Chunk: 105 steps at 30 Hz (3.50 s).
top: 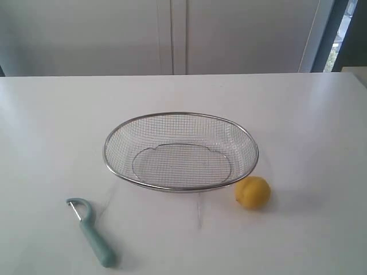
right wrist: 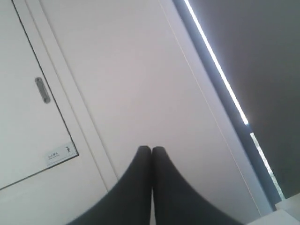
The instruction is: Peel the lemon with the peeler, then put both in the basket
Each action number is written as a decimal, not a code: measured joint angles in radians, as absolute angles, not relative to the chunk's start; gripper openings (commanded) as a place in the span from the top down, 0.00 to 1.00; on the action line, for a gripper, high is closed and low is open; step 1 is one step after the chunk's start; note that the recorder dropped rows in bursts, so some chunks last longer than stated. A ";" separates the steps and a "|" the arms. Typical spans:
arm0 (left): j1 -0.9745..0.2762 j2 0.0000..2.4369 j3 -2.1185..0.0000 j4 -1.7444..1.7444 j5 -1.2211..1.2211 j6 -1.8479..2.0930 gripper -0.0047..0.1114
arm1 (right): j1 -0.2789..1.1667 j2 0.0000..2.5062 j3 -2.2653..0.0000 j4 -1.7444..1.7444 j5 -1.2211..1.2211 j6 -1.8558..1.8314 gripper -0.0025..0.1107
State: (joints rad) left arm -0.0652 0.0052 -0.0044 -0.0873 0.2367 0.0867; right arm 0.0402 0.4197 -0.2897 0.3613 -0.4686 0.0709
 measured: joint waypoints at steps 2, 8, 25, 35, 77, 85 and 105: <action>-0.065 0.005 -0.004 -0.087 0.237 0.087 0.96 | 0.040 0.454 -0.336 0.336 -0.402 0.079 0.98; -0.065 0.005 -0.004 -0.087 0.237 0.087 0.96 | 0.040 0.548 -0.467 0.207 -0.116 0.083 0.98; -0.065 0.005 -0.004 -0.087 0.237 0.087 0.96 | 0.040 0.916 -0.781 0.178 0.608 -0.184 0.98; -0.065 0.005 -0.004 -0.087 0.237 0.087 0.96 | 0.070 1.059 -0.825 0.318 0.686 -0.344 0.94; -0.065 0.005 -0.004 -0.087 0.237 0.087 0.96 | 0.691 1.586 -1.216 0.547 0.656 -0.482 0.80; -0.065 0.005 -0.004 -0.087 0.237 0.087 0.96 | 0.829 1.763 -1.382 0.542 0.653 -0.482 0.80; -0.065 0.005 -0.004 -0.087 0.237 0.087 0.96 | 0.997 2.086 -1.735 0.204 0.942 -0.151 0.81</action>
State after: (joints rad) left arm -0.0652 0.0052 -0.0044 -0.0873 0.2367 0.0867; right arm 0.9970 2.0856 -1.7348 0.2039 0.9419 -0.1507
